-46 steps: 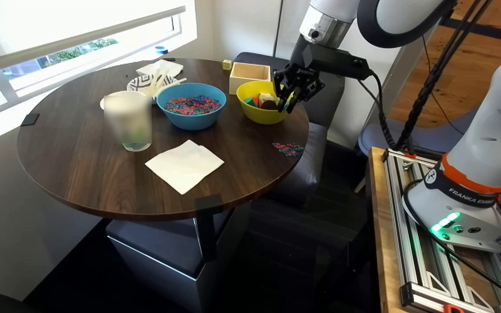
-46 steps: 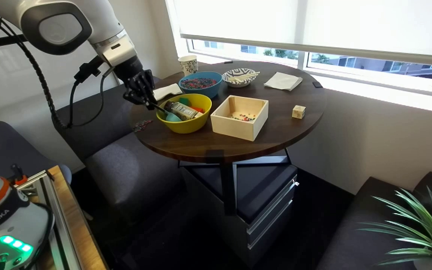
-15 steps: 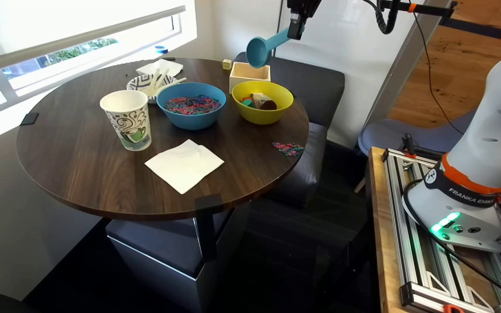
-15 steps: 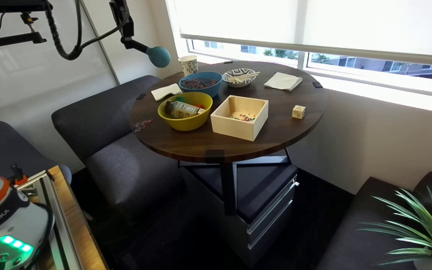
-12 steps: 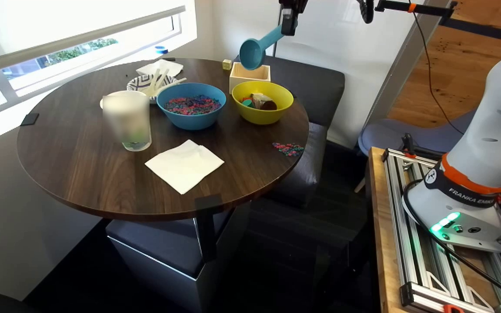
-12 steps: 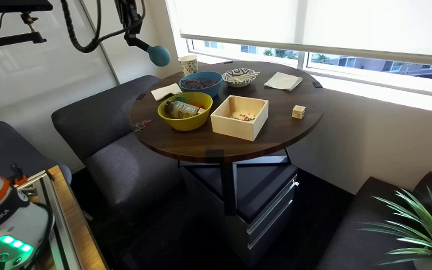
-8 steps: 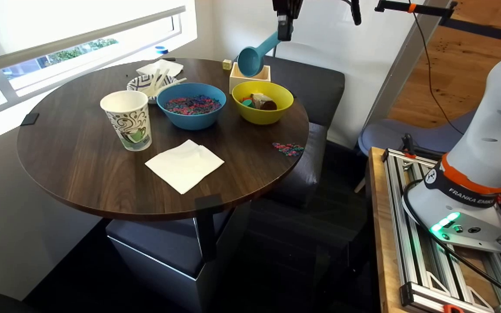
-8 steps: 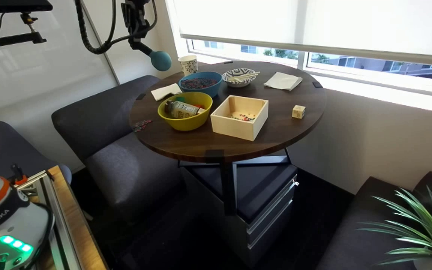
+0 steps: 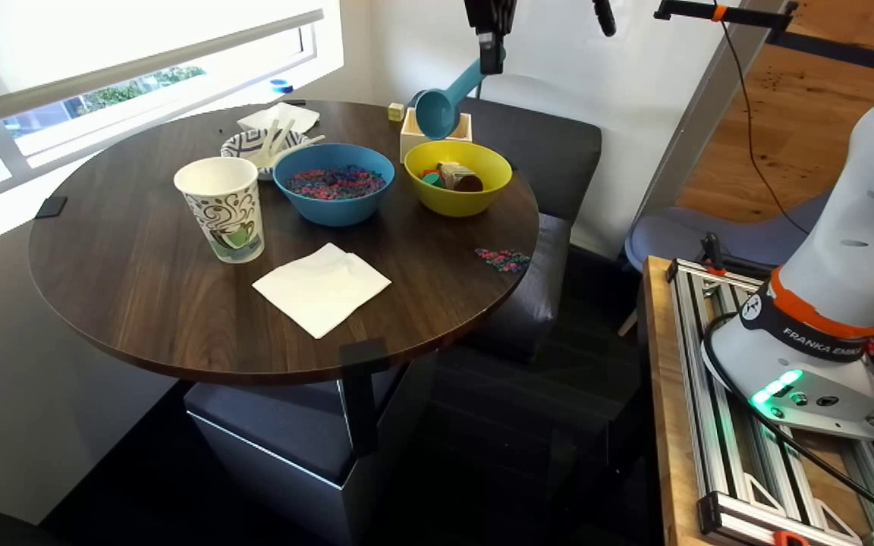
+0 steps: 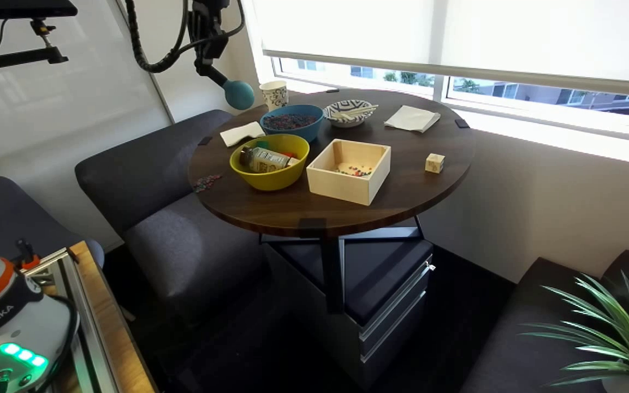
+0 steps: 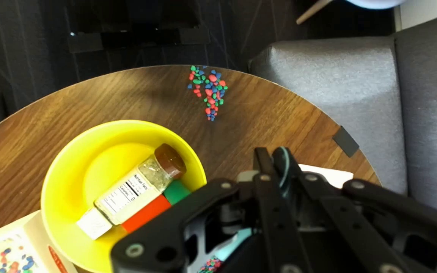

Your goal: Scoop up cereal from the blue bowl and pour them into the cup

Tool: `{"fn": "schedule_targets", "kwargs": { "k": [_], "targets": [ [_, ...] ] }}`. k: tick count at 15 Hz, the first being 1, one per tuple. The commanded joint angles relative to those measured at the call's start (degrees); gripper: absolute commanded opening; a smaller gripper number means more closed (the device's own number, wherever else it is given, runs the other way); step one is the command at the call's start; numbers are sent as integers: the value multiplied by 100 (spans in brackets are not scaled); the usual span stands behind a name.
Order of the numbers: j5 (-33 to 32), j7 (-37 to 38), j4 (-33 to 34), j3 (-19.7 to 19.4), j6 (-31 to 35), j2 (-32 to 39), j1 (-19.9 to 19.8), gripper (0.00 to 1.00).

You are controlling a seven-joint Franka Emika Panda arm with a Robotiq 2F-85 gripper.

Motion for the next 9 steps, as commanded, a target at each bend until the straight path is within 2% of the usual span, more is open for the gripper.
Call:
{"fn": "schedule_targets", "kwargs": {
  "k": [1,4,5,6,7,9],
  "targets": [
    [-529,-111,1366,217,-696,1051,4,2],
    [-894,-262,2351,281,-828,1823,-55,2],
    [-820,-239,2638,267,-956,2031,-111,2],
    [-730,-130,1847,308,-565,1441,-75,2],
    [-736,-130,2021,310,-586,1599,-92,8],
    [-736,-130,2009,309,-584,1628,-104,8]
  ]
}}
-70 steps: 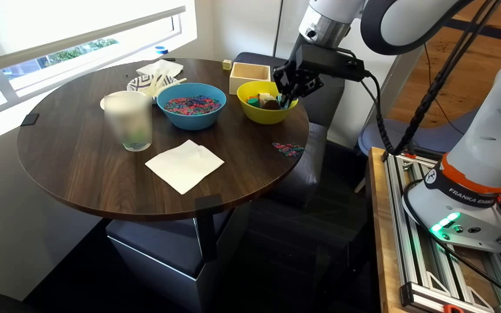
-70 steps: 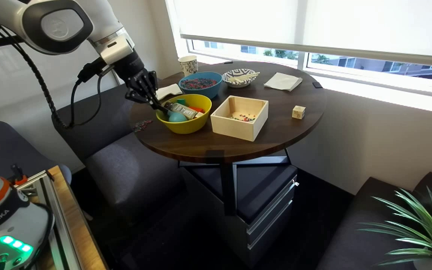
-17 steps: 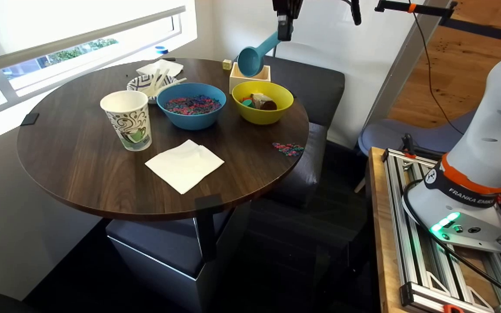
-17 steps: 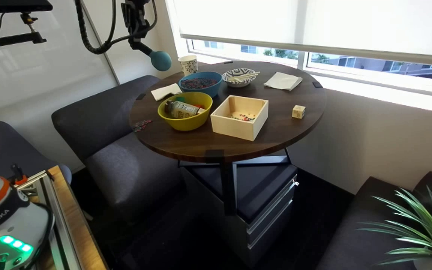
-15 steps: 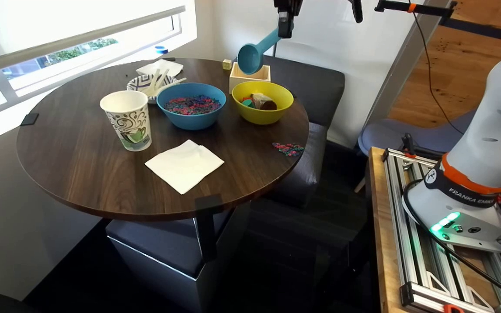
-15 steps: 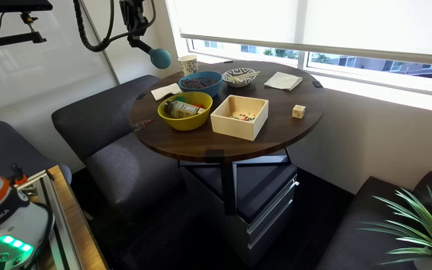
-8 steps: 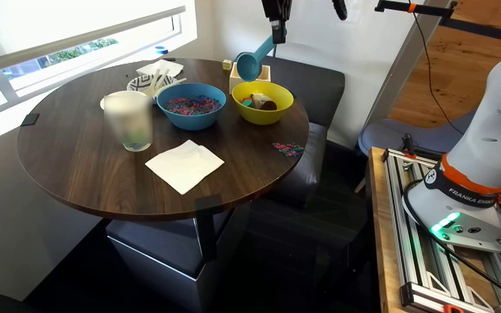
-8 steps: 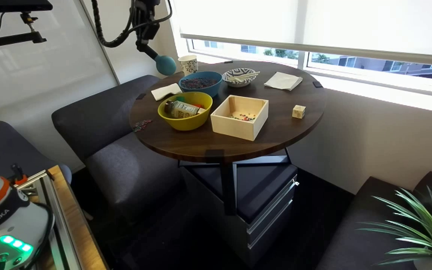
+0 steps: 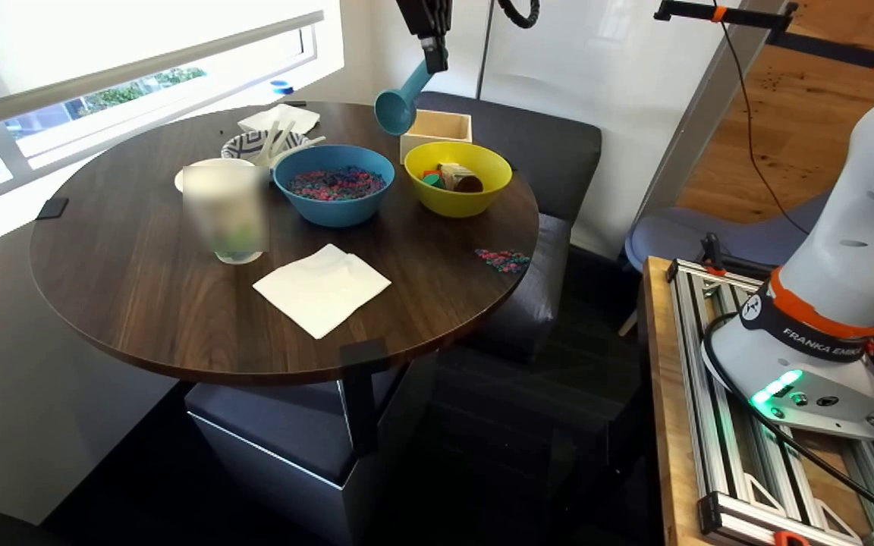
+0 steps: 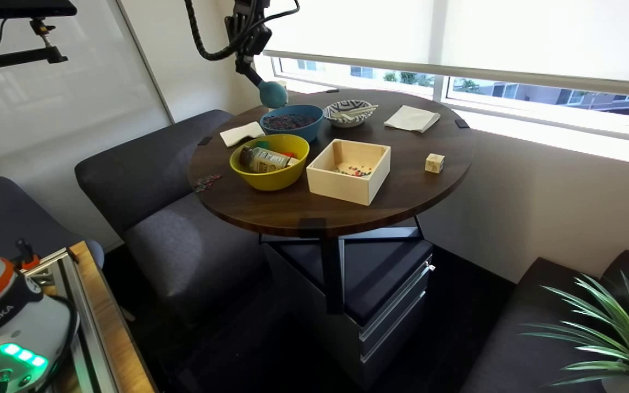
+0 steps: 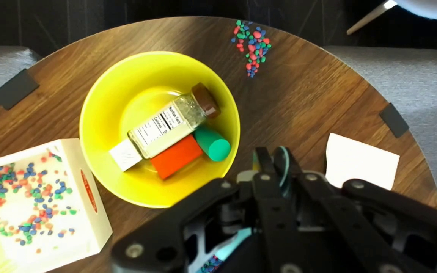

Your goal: Scoop up cereal from the blue bowl and pour them into the cup

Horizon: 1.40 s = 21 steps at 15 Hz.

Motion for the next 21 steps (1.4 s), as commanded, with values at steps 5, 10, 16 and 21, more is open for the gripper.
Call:
{"fn": "schedule_targets", "kwargs": {
  "k": [5,10,16,21],
  "targets": [
    [-513,-135,133,94,817,305,3,2],
    [-906,-516,402,232,811,809,88,2],
    [-1512,-956,685,437,706,1192,309,2],
    [-2434,-915,937,369,592,1549,521,2]
  ]
}}
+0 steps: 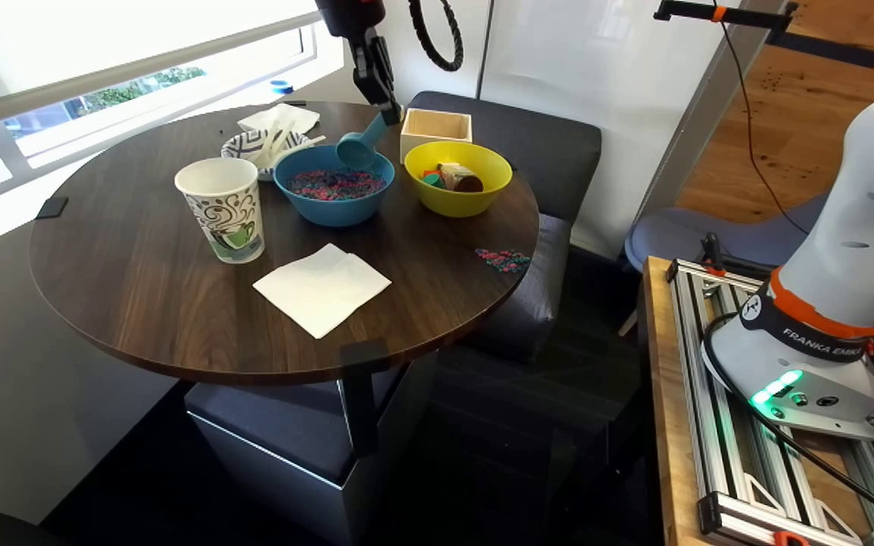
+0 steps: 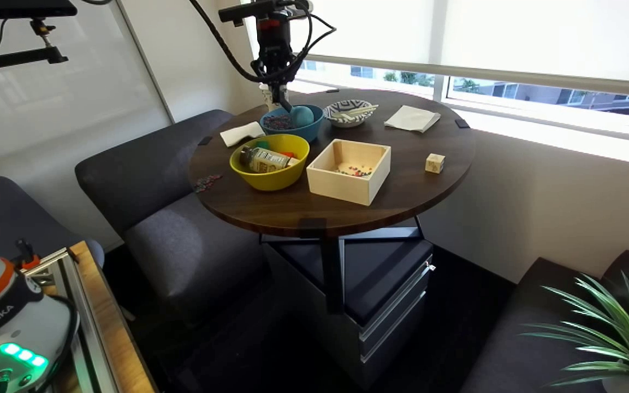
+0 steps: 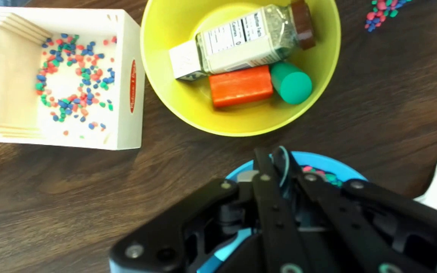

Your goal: Scoop up cereal from the blue bowl and pour them into the cup

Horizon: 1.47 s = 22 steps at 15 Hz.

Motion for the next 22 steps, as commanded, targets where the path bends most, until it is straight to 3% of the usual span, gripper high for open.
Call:
{"fn": "schedule_targets", "kwargs": {
  "k": [1,4,15,22],
  "targets": [
    [-657,-34,368,-47,-228,350,149,2],
    [-964,-35,482,-56,-342,477,227,2],
    [-482,-537,1195,173,-1272,1088,167,2],
    [365,-402,2107,282,-2192,1665,11,2]
  ]
}}
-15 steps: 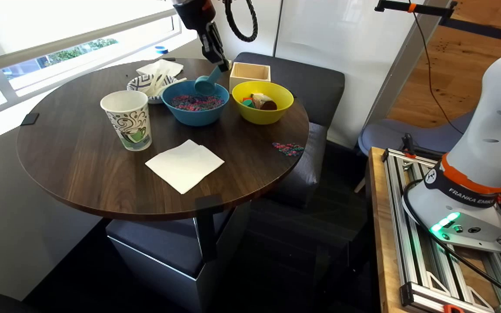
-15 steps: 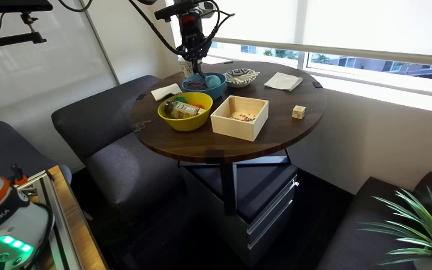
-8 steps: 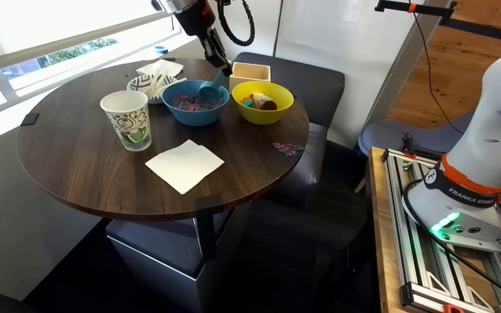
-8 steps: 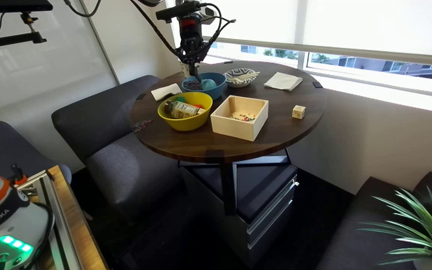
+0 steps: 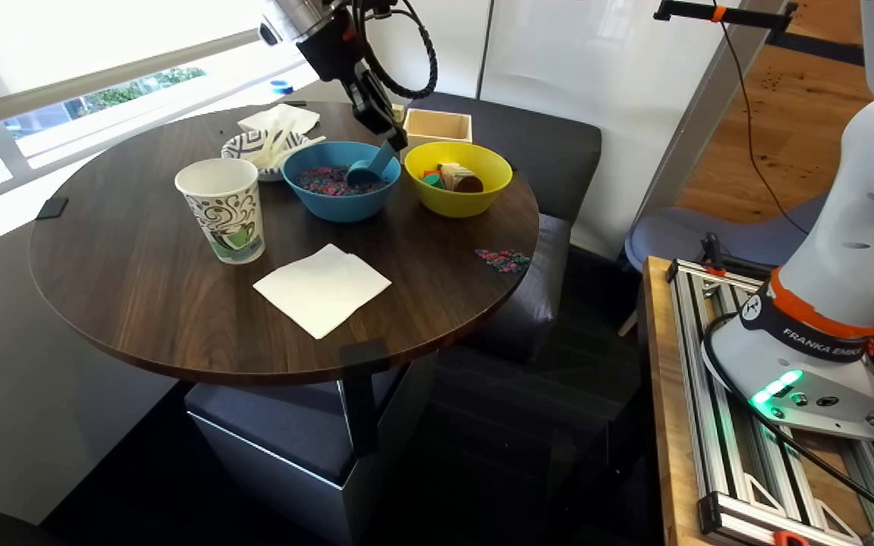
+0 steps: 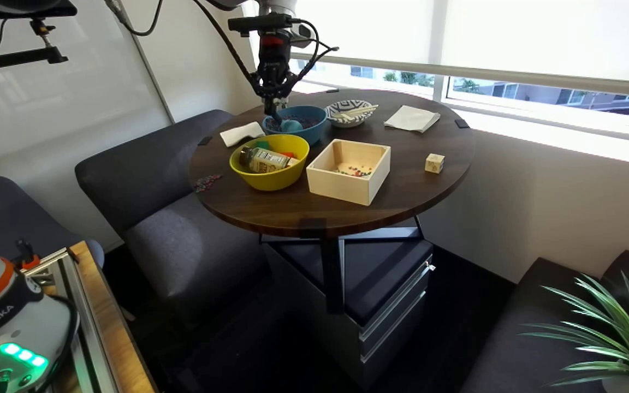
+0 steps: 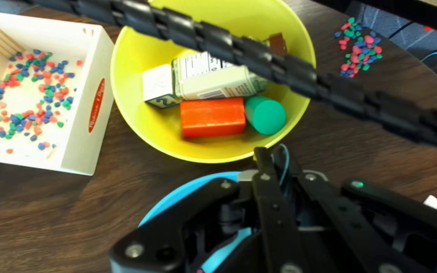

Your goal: Scoop up cereal from the blue bowl and pour them into the cup

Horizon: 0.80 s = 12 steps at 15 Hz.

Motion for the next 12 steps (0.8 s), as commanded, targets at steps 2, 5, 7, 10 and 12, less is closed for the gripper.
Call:
{"fn": "schedule_targets", "kwargs": {
  "k": [2,5,7,10,12],
  "targets": [
    [809,131,848,116,-684,549,-228,2],
    [1252,383,1153,97,-851,748,-377,2],
    [1574,522,1381,115,-1080,898,-481,2],
    [2146,673,1782,183,-1485,1147,-648,2],
    [2605,756,2054,268,-1745,1310,-767,2]
  ]
}}
